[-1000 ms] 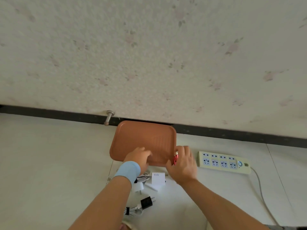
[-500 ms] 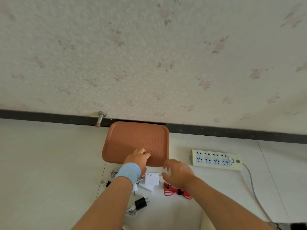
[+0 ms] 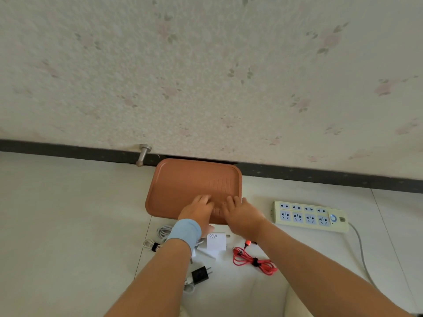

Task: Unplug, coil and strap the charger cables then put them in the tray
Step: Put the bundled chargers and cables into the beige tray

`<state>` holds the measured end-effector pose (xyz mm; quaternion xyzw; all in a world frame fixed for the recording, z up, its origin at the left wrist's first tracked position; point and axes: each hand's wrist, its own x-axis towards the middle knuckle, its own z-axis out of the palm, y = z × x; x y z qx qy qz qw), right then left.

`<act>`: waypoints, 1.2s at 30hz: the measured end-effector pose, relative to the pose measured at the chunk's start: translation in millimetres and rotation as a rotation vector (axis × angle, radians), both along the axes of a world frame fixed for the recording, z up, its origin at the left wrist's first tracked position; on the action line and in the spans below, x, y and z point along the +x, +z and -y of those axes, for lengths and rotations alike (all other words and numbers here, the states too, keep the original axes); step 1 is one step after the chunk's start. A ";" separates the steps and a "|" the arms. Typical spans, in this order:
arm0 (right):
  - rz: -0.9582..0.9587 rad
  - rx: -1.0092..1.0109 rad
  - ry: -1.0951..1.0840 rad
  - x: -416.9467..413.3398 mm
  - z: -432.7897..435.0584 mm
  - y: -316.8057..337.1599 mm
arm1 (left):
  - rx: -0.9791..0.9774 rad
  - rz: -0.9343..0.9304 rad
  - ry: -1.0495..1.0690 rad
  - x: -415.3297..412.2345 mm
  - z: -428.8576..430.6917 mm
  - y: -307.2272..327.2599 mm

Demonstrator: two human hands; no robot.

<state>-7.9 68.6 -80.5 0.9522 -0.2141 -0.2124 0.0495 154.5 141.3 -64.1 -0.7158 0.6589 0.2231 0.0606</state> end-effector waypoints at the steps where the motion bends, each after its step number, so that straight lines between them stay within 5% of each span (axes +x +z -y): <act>1: -0.022 0.005 0.024 0.3 1.1 -0.4 | 0.005 0.007 0.003 -0.5 2.2 -0.6; 15: -0.128 0.060 0.173 -6.2 8.1 9.7 | 0.135 0.097 -0.128 1.2 1.5 -16.5; 21: -0.065 0.036 0.170 -3.3 7.6 26.8 | 0.032 0.162 -0.176 2.3 -8.7 -7.1; 36: 0.265 0.146 -0.283 4.4 4.9 72.1 | -0.343 0.121 0.171 28.2 -13.5 48.9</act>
